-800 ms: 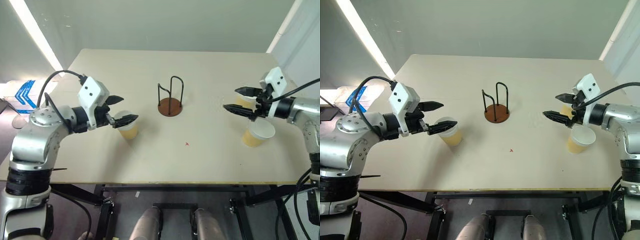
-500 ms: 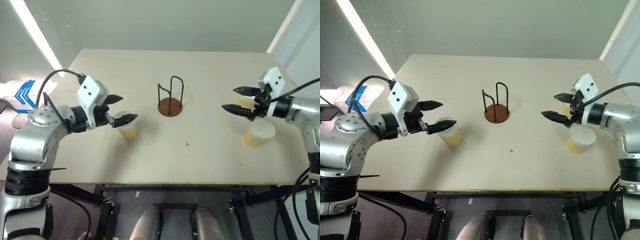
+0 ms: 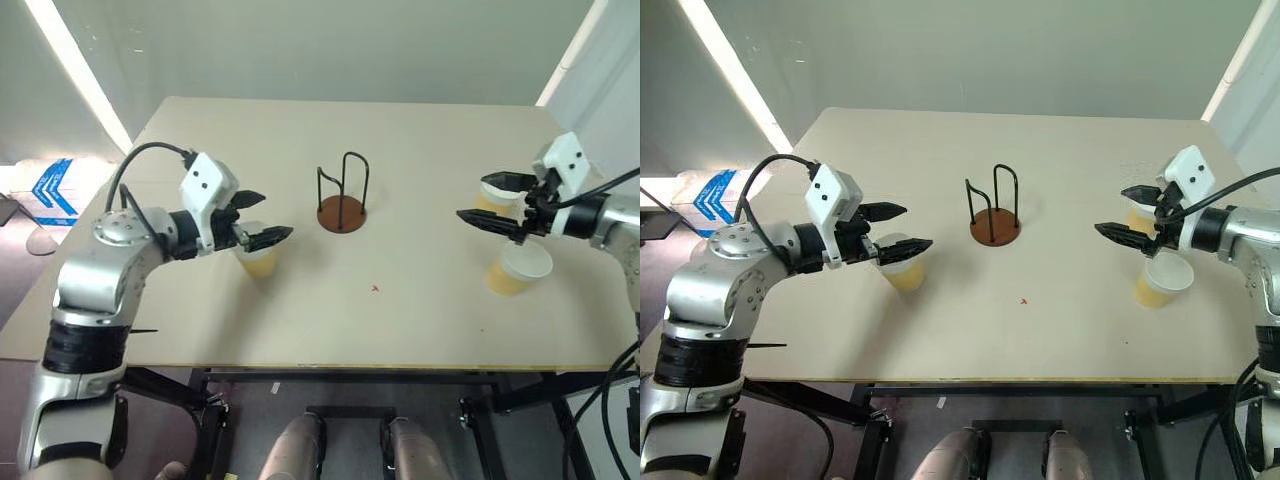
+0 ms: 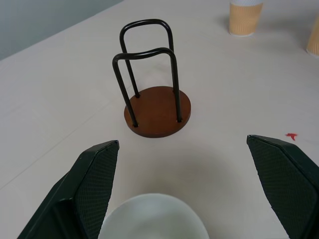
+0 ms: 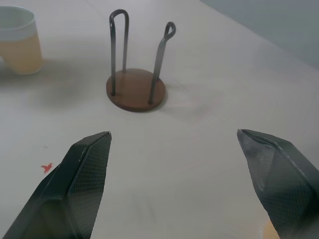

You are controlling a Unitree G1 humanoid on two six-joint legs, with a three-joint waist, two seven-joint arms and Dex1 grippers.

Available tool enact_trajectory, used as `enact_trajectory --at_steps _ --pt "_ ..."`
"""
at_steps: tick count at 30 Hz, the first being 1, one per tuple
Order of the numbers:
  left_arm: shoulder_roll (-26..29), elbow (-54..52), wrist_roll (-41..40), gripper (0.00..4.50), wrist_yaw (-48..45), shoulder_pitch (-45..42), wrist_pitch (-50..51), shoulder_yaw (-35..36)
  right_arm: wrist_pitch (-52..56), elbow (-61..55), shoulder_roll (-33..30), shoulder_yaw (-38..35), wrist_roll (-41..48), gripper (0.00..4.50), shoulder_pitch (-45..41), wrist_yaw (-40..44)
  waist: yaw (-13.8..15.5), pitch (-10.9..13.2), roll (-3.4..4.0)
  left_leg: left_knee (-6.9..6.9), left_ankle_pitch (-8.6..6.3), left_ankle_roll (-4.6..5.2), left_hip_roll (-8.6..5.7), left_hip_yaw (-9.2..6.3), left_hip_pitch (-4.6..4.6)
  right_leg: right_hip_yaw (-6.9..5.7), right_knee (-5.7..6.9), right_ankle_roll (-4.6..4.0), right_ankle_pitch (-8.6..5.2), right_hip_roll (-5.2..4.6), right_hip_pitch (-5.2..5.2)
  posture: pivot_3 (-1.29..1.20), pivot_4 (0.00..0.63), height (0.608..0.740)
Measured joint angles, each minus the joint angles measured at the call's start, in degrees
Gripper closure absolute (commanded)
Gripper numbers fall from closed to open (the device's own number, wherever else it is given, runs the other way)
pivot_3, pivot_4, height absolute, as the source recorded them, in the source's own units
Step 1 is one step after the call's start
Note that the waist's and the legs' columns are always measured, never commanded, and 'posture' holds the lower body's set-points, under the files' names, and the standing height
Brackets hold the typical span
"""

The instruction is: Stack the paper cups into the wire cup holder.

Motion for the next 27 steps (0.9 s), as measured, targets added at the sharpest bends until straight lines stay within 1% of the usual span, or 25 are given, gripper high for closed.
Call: enact_trajectory --at_steps 5,15,20,27 --pt "-3.51 6.79 2.94 0.01 0.71 -7.07 -1.43 -3.46 2.44 -4.4 -0.25 -2.6 1.25 0.22 3.91 -1.92 0.06 0.0 0.0 0.0 0.07 0.04 -0.01 0.03 0.01 0.03 0.02 -0.01 0.03 -0.02 0.01 0.0 0.15 0.74" --pt "-9.23 15.83 8.91 0.01 -0.34 -13.03 -4.75 -11.17 5.06 -8.84 -1.53 -5.8 2.72 0.22 6.99 -4.42 0.01 0.02 -0.03 0.0 0.27 0.38 -0.01 0.05 -0.02 0.03 -0.04 0.16 0.06 -0.01 0.01 0.0 0.15 0.74" --pt "-12.06 20.43 11.42 0.01 0.08 -14.42 -5.94 -11.93 7.12 -10.77 -1.54 -7.8 5.31 0.22 7.98 -4.88 0.03 0.02 -0.03 0.01 0.36 0.52 -0.01 0.08 -0.03 0.04 -0.06 0.27 0.07 -0.01 0.01 0.0 0.15 0.74" --pt "-15.74 24.75 13.58 0.01 0.3 -16.33 -7.25 -12.19 11.69 -14.0 -1.54 -10.86 12.86 0.22 8.01 -4.93 0.06 0.03 -0.05 0.02 0.51 0.8 -0.03 0.11 -0.06 0.08 -0.08 0.41 0.03 -0.01 0.02 0.0 0.15 0.74"
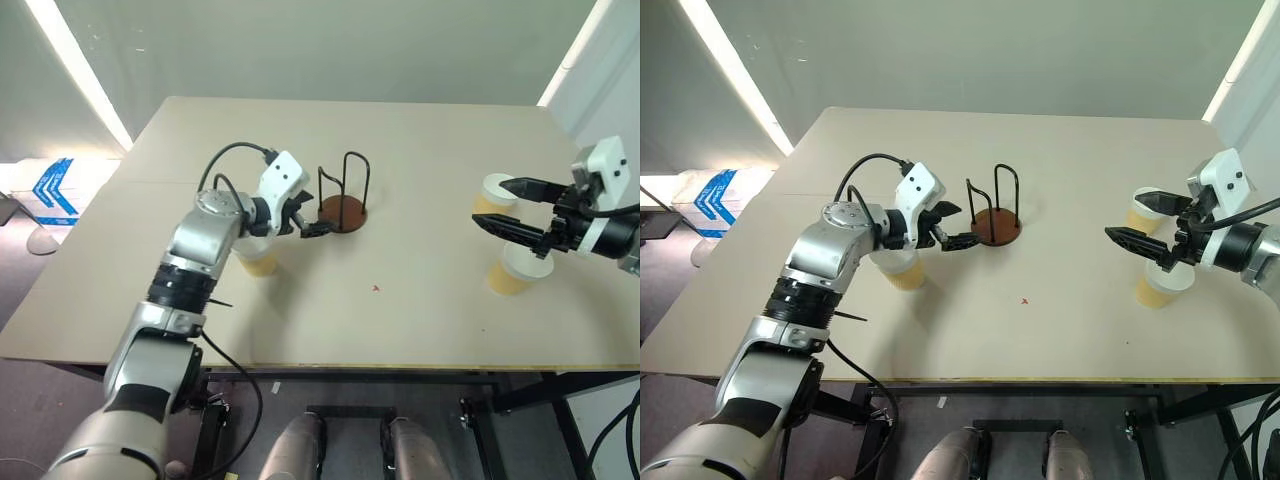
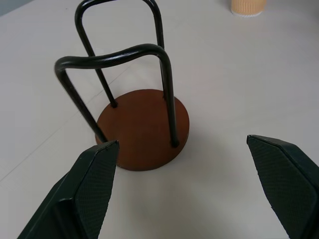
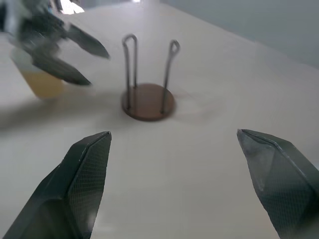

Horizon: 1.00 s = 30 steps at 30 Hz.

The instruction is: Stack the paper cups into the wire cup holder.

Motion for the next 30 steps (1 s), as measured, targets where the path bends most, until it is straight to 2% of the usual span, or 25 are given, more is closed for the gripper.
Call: enact_trajectory --at_steps 13,25,28,30 --pt "-6.73 12.7 4.19 0.01 0.59 -5.32 -7.58 -0.68 0.27 -0.94 0.0 -0.72 0.89 0.22 1.34 -1.79 0.29 0.0 0.0 0.07 0.03 0.14 -0.04 0.04 -0.03 0.07 -0.01 0.35 0.11 -0.01 0.03 0.0 0.15 0.74" --pt "-14.12 30.99 7.59 0.01 2.76 -14.56 -17.58 -1.29 0.17 -2.97 0.03 -0.95 1.26 0.22 3.6 -3.38 0.48 0.0 -0.01 0.27 -0.07 0.29 -0.06 0.12 -0.09 0.12 -0.03 0.84 0.28 -0.02 0.07 0.0 0.15 0.74" --pt "-15.11 34.68 7.72 0.54 3.7 -15.92 -19.26 -0.24 0.17 -3.19 0.02 -1.21 1.61 0.22 4.07 -3.79 0.48 0.0 -0.01 0.28 -0.09 0.3 -0.06 0.14 -0.1 0.12 -0.05 0.94 0.28 -0.01 0.07 0.0 0.15 0.74" --pt "-15.67 35.62 7.72 1.23 3.52 -16.19 -20.02 0.2 0.18 -3.52 0.02 -1.43 1.76 0.22 4.51 -4.01 0.49 0.0 -0.01 0.31 -0.09 0.3 -0.07 0.15 -0.12 0.12 -0.05 1.0 0.24 -0.01 0.07 0.0 0.15 0.74"
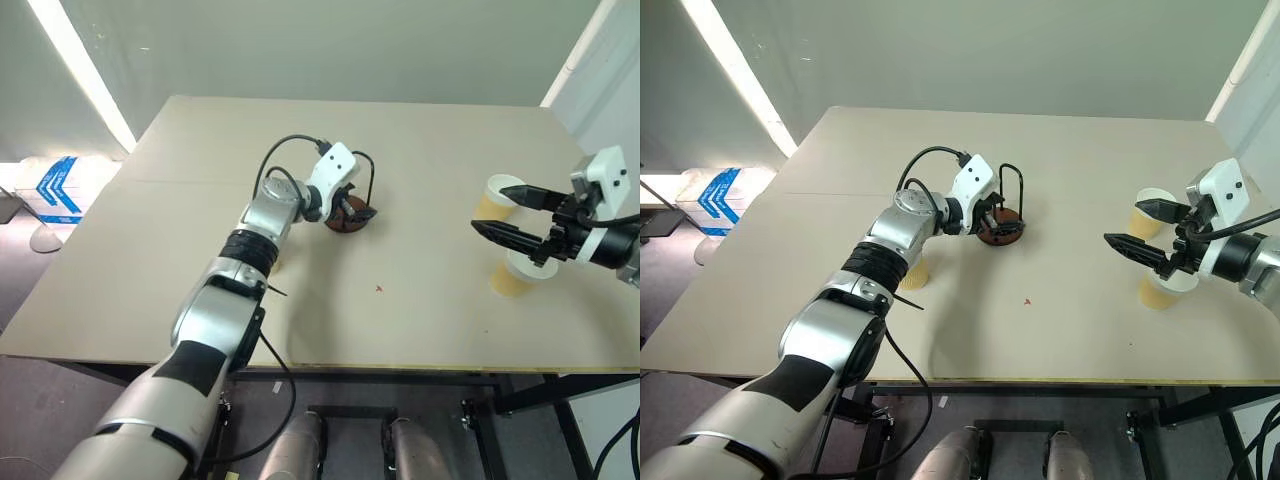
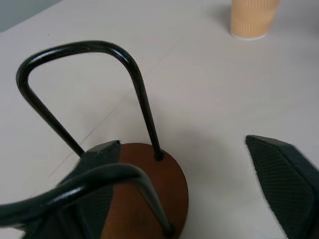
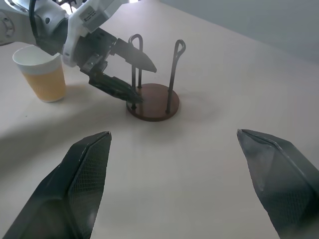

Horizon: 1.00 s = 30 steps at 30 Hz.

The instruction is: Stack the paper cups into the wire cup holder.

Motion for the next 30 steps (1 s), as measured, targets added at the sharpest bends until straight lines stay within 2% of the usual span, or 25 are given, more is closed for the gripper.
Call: enact_trajectory --at_steps 9,12,18,24,30 --pt "0.43 0.58 0.06 4.48 -1.64 0.02 -2.1 1.04 0.01 -1.26 0.0 -0.56 0.35 0.22 1.34 -1.33 0.02 0.0 0.0 0.31 -0.13 -0.26 -0.01 0.1 -0.03 0.05 0.01 0.19 -0.16 0.0 0.07 0.0 0.15 0.74" --pt "2.0 1.25 -0.23 4.48 -3.7 0.04 -2.23 2.32 -0.02 -1.36 0.0 -0.55 0.53 0.22 1.32 -1.32 0.02 0.0 0.0 0.31 -0.17 -0.32 0.0 0.13 -0.02 0.06 0.02 0.21 -0.2 0.0 0.05 0.0 0.15 0.74" --pt "6.01 -4.24 -2.61 4.48 -15.73 3.15 -2.28 3.3 0.2 -1.45 -3.12 -0.99 1.36 0.22 1.18 0.59 0.29 -0.01 0.02 0.35 -0.28 -0.32 -0.01 0.13 -0.04 0.05 0.02 0.18 -0.3 0.0 0.06 0.0 0.15 0.74" --pt "7.15 -17.14 -5.64 4.48 -29.29 9.16 1.53 0.39 4.31 -4.36 -10.19 -7.36 7.04 0.22 4.11 6.23 0.98 -0.01 0.02 0.47 -0.51 -0.3 -0.03 0.14 -0.13 0.04 0.04 0.05 -0.45 -0.02 0.04 0.0 0.15 0.74" --pt "6.98 -21.29 -5.78 4.48 -35.55 9.54 2.23 -3.33 10.33 -9.15 -12.78 -12.9 14.96 0.22 5.28 7.03 0.98 -0.01 0.02 0.46 -0.53 -0.3 0.0 0.14 -0.05 0.03 0.12 0.07 -0.64 -0.03 0.07 0.0 0.15 0.74"
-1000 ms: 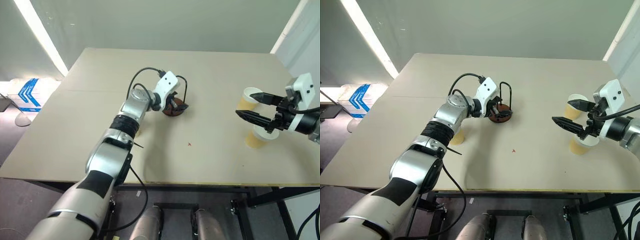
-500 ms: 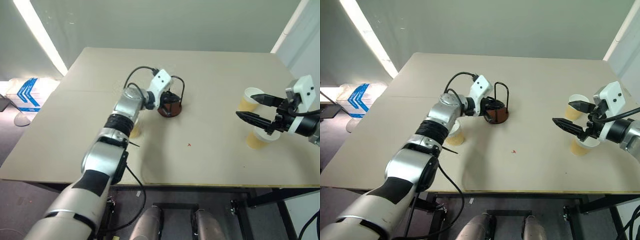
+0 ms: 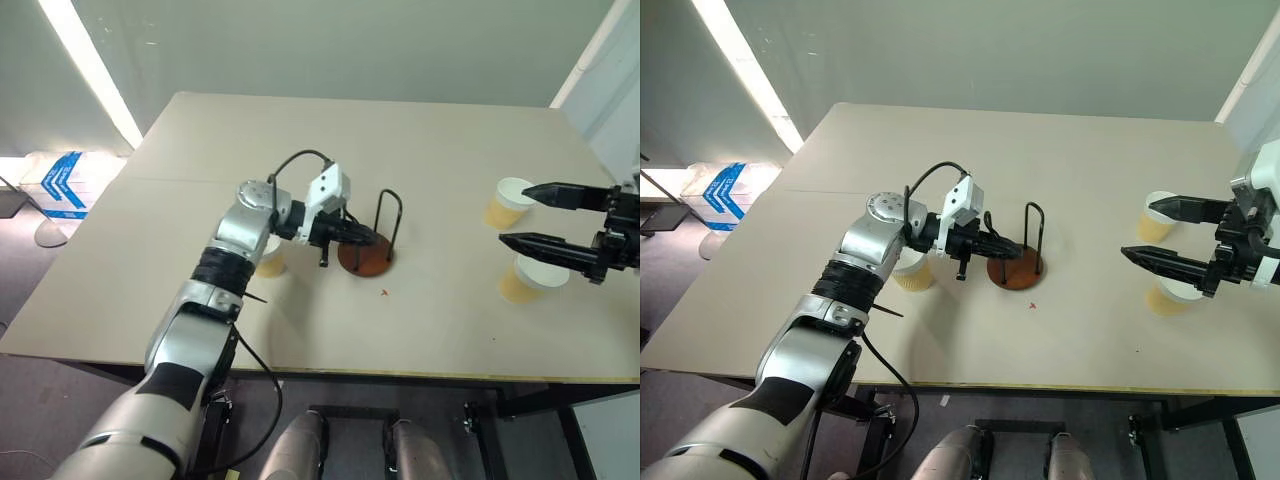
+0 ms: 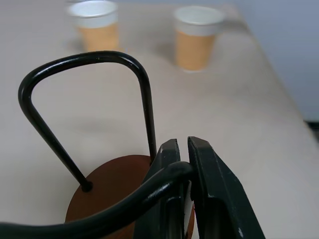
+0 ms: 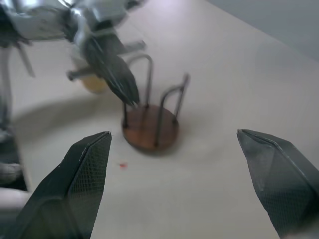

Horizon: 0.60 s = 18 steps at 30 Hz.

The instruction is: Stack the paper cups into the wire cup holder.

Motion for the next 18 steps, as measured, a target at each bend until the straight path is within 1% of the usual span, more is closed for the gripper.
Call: enact_trajectory --at_steps 4,8,12,18 --pt "-1.35 0.0 0.52 4.48 -1.57 0.02 -1.79 -1.72 2.34 -2.58 -0.73 -2.02 1.38 0.22 4.74 0.0 0.0 0.0 0.01 0.08 -0.12 0.26 -0.01 0.02 0.0 0.04 -0.03 0.01 -0.01 -0.04 0.04 0.0 0.15 0.74" --pt "-3.85 0.46 0.6 4.48 -2.09 0.01 -2.57 -3.28 2.36 -3.72 -0.73 -2.32 1.93 0.22 4.83 -1.01 -0.04 0.0 0.0 0.12 -0.33 0.67 -0.01 0.05 0.02 0.05 -0.02 0.21 0.1 -0.04 0.07 0.0 0.15 0.74" --pt "-5.87 0.62 0.68 4.48 -2.07 0.02 -2.61 -4.11 2.32 -4.56 -0.68 -2.33 1.97 0.22 5.84 -2.16 -0.09 0.0 0.01 0.12 -0.34 0.69 -0.01 0.06 0.05 0.05 -0.01 0.25 0.09 -0.04 0.08 0.0 0.15 0.74" --pt "-6.18 -0.33 0.7 4.48 -2.33 0.52 -2.7 -5.13 2.01 -5.03 -0.65 -2.27 2.0 0.22 6.04 -2.97 -0.09 -0.01 0.01 0.13 -0.36 0.72 -0.01 0.07 0.05 0.05 -0.02 0.3 0.06 -0.04 0.1 0.0 0.15 0.74"
